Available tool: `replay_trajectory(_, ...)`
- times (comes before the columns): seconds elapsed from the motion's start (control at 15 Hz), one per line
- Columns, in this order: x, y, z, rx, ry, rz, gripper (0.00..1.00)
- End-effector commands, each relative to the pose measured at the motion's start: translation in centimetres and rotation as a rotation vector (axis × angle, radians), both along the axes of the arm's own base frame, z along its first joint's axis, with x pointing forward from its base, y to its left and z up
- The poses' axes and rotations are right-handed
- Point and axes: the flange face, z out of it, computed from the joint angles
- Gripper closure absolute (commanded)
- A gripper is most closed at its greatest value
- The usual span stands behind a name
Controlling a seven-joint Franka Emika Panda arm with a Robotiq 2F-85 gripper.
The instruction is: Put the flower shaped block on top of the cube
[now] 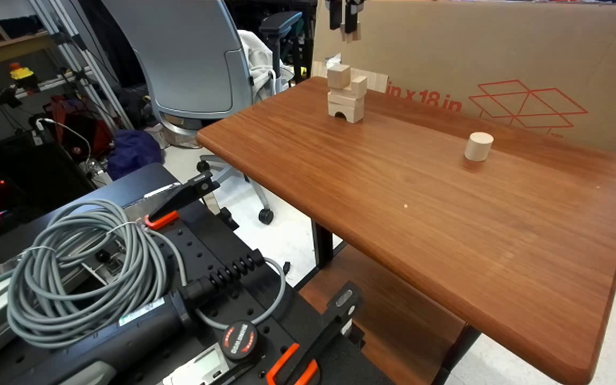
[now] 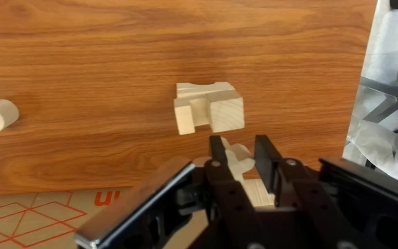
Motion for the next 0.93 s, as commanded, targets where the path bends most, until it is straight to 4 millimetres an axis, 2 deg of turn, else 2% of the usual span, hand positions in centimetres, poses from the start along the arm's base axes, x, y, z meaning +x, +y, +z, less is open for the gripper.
replay_trajectory(0.0, -1.8, -5.1, 2.5, -0.026, -0.014, -0.020, 0.93)
replay_trajectory(0.2, -1.3, -10.0, 2.7, -0.037, -0.021, -0.080, 0.93)
replay_trajectory(0.53, 0.5, -17.3, 0.7, -0.006, 0.028, -0.177, 0.93)
replay_trajectory(0.67, 1.4, -19.2, -0.4, 0.021, 0.053, -0.204, 0.93)
replay_trajectory(0.87, 2.6, -20.9, -2.4, 0.038, 0.102, -0.220, 0.93)
